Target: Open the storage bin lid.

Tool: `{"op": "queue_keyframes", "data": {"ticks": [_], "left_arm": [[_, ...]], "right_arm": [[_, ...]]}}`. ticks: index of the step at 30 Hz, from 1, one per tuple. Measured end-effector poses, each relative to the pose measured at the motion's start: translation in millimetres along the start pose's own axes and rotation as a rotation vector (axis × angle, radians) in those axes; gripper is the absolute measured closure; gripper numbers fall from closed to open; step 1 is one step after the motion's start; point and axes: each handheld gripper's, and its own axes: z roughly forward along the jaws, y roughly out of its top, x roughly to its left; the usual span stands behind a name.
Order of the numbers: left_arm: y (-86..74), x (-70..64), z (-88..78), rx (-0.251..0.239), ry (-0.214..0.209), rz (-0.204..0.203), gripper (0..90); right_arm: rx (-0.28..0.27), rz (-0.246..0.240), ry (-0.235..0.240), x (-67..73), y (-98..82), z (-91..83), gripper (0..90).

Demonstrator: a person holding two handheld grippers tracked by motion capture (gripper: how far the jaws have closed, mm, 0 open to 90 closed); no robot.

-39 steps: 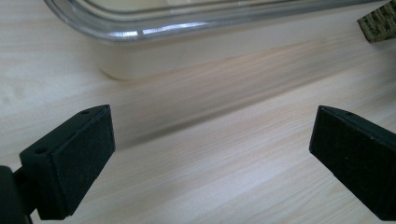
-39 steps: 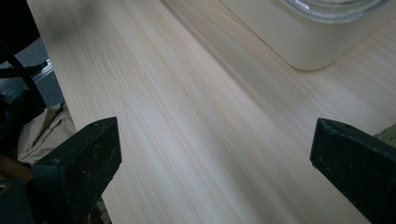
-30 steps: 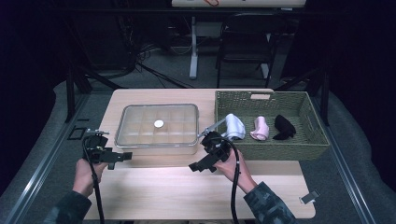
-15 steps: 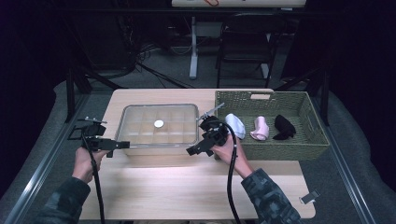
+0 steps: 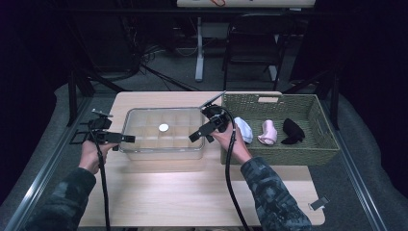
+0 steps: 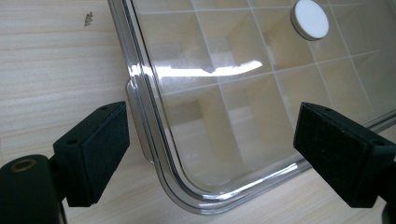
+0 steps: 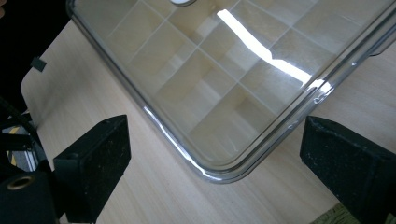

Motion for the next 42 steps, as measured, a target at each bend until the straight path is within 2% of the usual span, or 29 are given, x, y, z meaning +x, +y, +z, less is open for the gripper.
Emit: {"op": "queue_keyframes", "data": {"ticks": [1,5,10,12,19,21,22,24,26,27,30,32,35,40,42], "left_arm": [[1.4,1.3,1.0,0.012,0.004,0.006,11.1],[4.7,4.0,5.1,0.022,0.021,0.002,13.2],[5.1,6.1,7.6,0.03,0.012,-0.005,15.0],[5.2,6.5,8.6,0.036,0.008,-0.005,15.6],[5.7,6.7,15.4,0.053,0.014,0.0,21.0],[4.8,6.6,16.3,0.053,0.007,0.003,22.3],[4.9,6.5,16.3,0.054,0.003,0.005,22.3],[5.0,6.7,16.1,0.055,0.001,0.006,22.7],[4.8,8.6,16.5,0.056,-0.011,-0.001,23.3],[4.8,8.6,16.5,0.056,-0.011,-0.001,23.6],[4.1,9.9,16.6,0.052,-0.027,-0.01,24.2],[3.7,11.2,16.7,0.052,-0.037,-0.019,25.0],[3.6,12.2,15.7,0.052,-0.036,-0.02,26.4],[2.4,17.5,14.1,0.035,-0.07,-0.05,32.9],[2.3,18.9,13.2,0.039,-0.072,-0.046,34.6]], "right_arm": [[-0.009,0.02,0.001,-0.9,1.1,2.0,9.0],[0.025,0.032,-0.024,-5.6,5.2,8.8,10.6],[0.058,0.034,-0.037,-8.6,7.5,13.0,12.9],[0.047,0.055,-0.049,-8.6,7.7,15.8,13.9],[0.108,0.08,-0.058,-14.4,11.4,26.0,16.1],[0.102,0.091,-0.063,-13.8,11.1,28.3,16.6],[0.121,0.075,-0.061,-15.4,12.3,27.9,16.6],[0.118,0.092,-0.07,-15.5,12.7,30.1,18.3],[0.126,0.083,-0.081,-17.1,14.2,30.7,21.9],[0.118,0.098,-0.085,-17.0,14.0,31.7,22.9],[0.124,0.1,-0.088,-19.0,14.3,32.6,25.0],[0.139,0.104,-0.077,-21.5,14.5,32.6,29.1],[0.132,0.124,-0.072,-23.8,14.4,33.5,35.5],[0.14,0.125,-0.086,-23.0,16.1,33.4,37.5],[0.138,0.128,-0.089,-22.7,16.1,33.4,37.7]]}}
